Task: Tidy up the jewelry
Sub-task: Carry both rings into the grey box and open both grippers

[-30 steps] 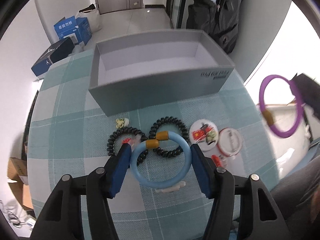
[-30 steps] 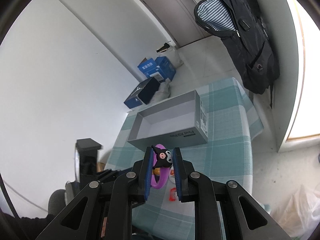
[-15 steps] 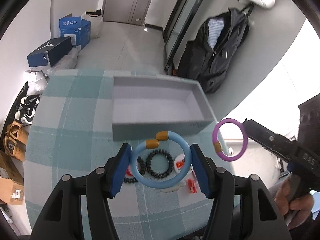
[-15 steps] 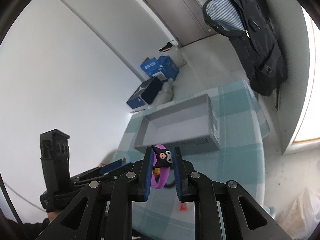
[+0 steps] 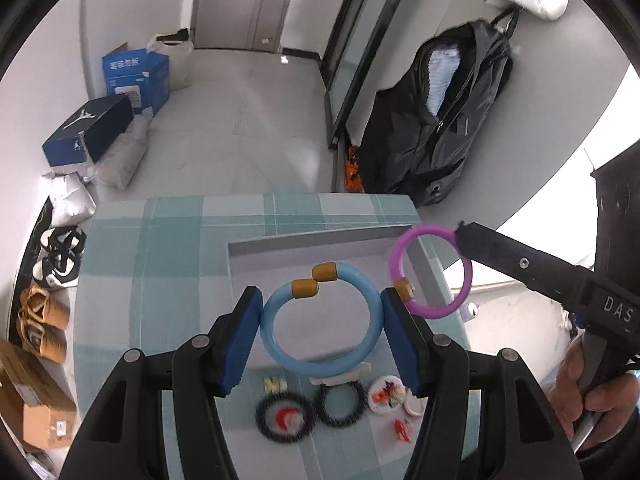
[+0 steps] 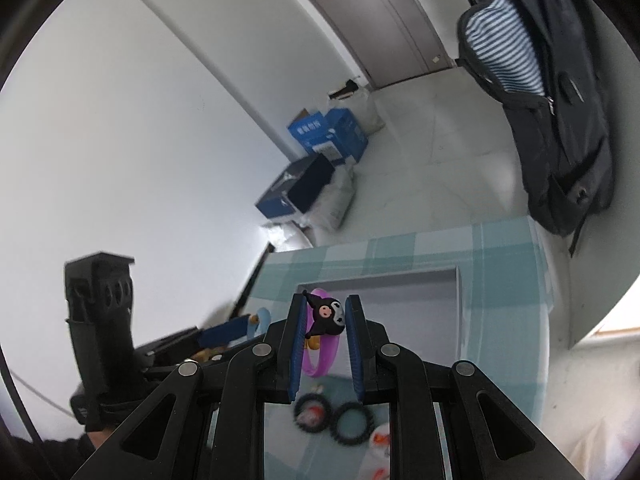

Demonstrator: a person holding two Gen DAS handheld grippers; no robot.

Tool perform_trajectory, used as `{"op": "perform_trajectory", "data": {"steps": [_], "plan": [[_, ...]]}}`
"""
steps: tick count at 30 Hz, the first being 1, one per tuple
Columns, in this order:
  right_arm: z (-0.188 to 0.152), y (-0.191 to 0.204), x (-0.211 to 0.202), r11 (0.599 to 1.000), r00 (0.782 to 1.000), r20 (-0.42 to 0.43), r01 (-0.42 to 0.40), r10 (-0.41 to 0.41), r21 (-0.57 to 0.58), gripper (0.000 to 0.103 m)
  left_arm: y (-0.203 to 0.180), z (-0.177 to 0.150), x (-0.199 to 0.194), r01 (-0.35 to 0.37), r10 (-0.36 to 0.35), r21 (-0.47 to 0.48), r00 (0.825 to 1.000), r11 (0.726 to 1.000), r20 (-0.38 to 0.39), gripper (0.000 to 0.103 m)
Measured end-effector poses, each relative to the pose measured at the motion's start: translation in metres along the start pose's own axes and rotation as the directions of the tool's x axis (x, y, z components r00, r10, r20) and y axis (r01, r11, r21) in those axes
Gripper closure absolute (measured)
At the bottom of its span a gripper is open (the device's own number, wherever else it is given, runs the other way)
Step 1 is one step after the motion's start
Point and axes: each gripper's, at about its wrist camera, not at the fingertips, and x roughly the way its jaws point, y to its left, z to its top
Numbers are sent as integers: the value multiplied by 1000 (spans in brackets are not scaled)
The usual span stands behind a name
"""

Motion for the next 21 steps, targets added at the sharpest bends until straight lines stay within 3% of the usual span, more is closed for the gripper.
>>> {"op": "perform_trajectory", "data": {"steps": [8,21], "plan": [[7,-18,35,998,995,-74,64,-65,-15,85,13,12,36,41,-45,-44,996,998,-84,47],[7,-38,51,997,994,-105,49,-43,53,82,18,20,53,86,-103,-111,983,990,-153,46]]}}
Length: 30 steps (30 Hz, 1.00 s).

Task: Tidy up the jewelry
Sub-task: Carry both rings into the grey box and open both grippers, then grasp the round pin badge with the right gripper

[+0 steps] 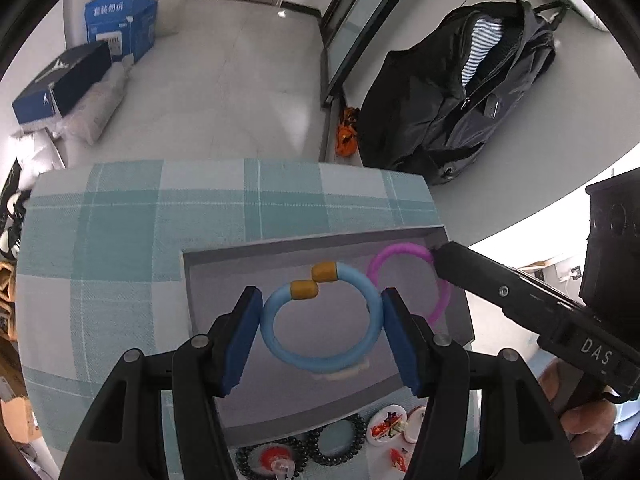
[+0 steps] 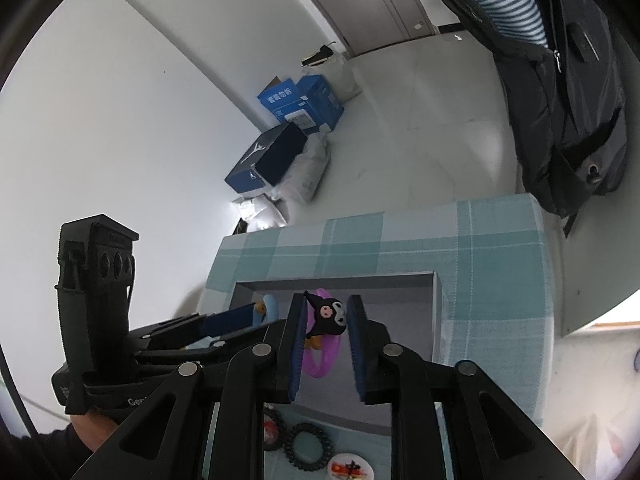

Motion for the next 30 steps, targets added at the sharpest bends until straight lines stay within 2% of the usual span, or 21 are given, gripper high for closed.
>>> {"op": "perform_trajectory", "data": {"steps": [1,2,3,5,7,9,13,15,22,25,30], "plan": [[1,1,-1,1000,1000,1,-1,1,-3,81,0,0,0,9,-9,0,1000,1000,2,38],[1,2,-4,1000,1000,15,8,-7,-9,75,1,-1,-3,6,-6,2,1000,1000,13,28],[2,3,-7,1000,999,30,13,-13,-13,60,0,-2,-7,2,-2,6,999,1000,33,26],[2,4,-16,1000,998,65,3,-2,-14,52,-1,-3,-18,-6,5,13,997,1000,73,22],[2,4,-25,1000,996,94,-4,6,-17,49,1,-5,-29,-9,8,7,994,1000,105,22],[1,3,-34,1000,993,121,0,2,-16,35,3,-6,-32,-23,22,1,993,1000,119,22],[-3,3,-44,1000,990,140,9,-7,-16,31,6,-13,-45,-79,79,-2,984,997,158,22],[-7,4,-48,1000,988,152,12,-9,-19,25,5,-18,-49,-106,104,0,979,994,173,22],[-21,18,-67,997,978,206,26,-11,-68,19,-7,-35,-67,-218,207,19,947,976,247,22],[-31,24,-74,995,973,228,42,-21,-88,13,-8,-46,-73,-253,240,13,932,967,274,22],[-53,29,-83,993,968,246,68,-42,-101,9,-4,-68,-75,-293,287,-18,917,956,276,22]]}}
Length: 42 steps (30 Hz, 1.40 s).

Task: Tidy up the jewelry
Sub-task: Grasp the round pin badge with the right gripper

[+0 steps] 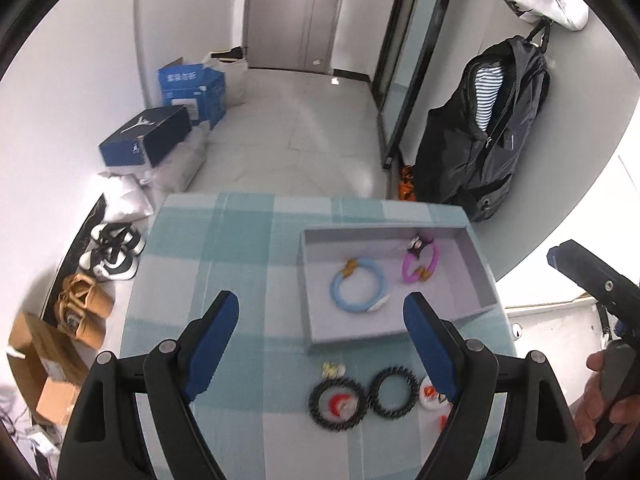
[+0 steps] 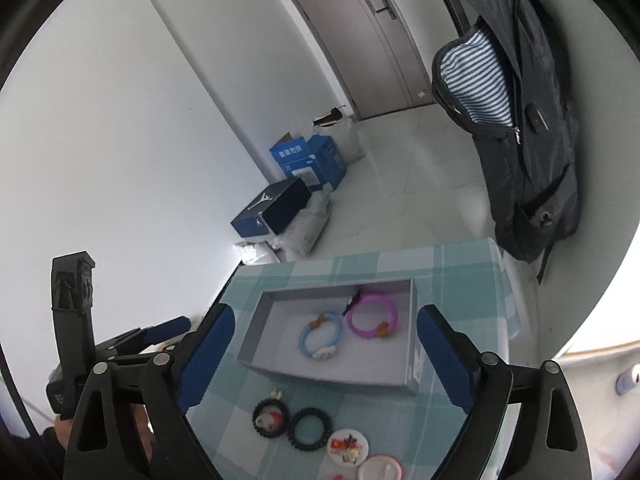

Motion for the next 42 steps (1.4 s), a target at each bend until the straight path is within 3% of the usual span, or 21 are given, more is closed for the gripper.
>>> {"op": "perform_trajectory", "data": {"steps": [12,21,25,29,32,37,42], "plan": [[-53,14,-15,993,994,-48,91,-95,-82,6,0,-41,-7,-32,32,-2,999,999,-13,22],[-91,-2,-15,983,975,-136,162,-173,-91,6,-18,-70,-4,34,-32,35,998,999,-55,22],[-109,-16,-6,984,960,-217,162,-175,-76,7,-31,-81,0,56,-50,79,996,995,-77,22],[-120,-22,4,980,944,-266,176,-195,-92,18,-38,-90,1,71,-61,110,994,991,-95,22],[-121,-21,7,982,944,-277,159,-181,-97,28,-39,-94,0,72,-60,122,993,990,-101,22],[-120,-17,18,982,941,-285,158,-182,-103,32,-33,-101,-3,62,-47,127,993,990,-111,22],[-117,-23,26,971,929,-286,218,-236,-94,41,-25,-104,1,59,-44,105,989,993,-138,22]]}}
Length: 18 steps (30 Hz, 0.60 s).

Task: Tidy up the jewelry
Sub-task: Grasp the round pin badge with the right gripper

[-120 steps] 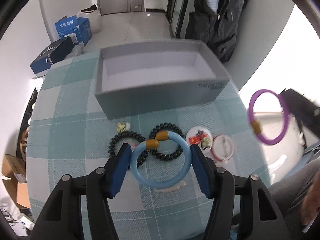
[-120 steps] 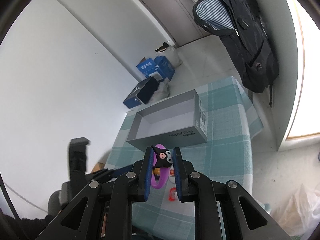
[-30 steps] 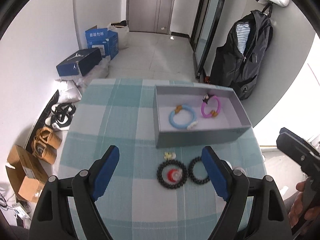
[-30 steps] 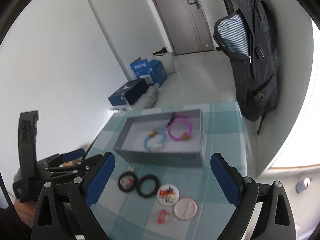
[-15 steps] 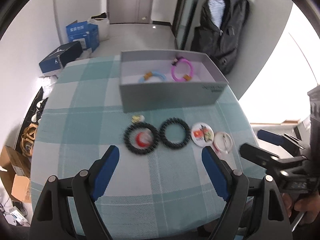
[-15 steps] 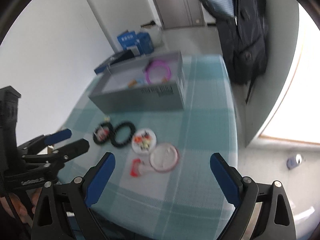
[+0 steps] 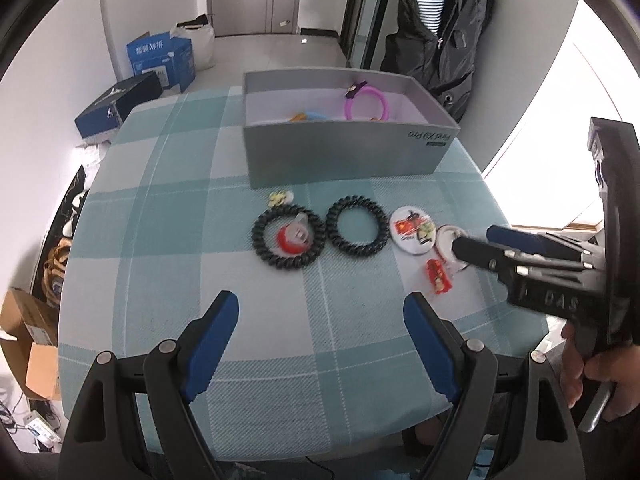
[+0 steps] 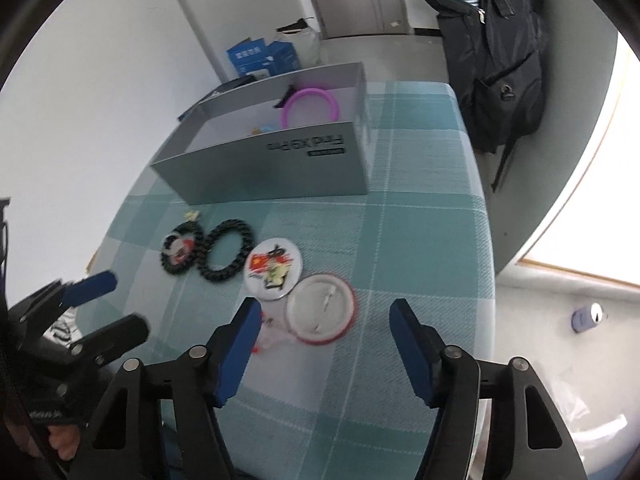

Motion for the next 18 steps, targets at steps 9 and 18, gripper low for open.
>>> {"op": "perform_trajectory", "data": {"steps": [9,18], "plan": [[3,26,14,988,995,-8,101,-102,-113,50,2,-1,-1,1,0,4,1000,1000,-4,22],[-5,37,16,964,983,6,182,-185,-195,61,-1,-1,-2,2,-1,12,1000,1000,-15,22]]}}
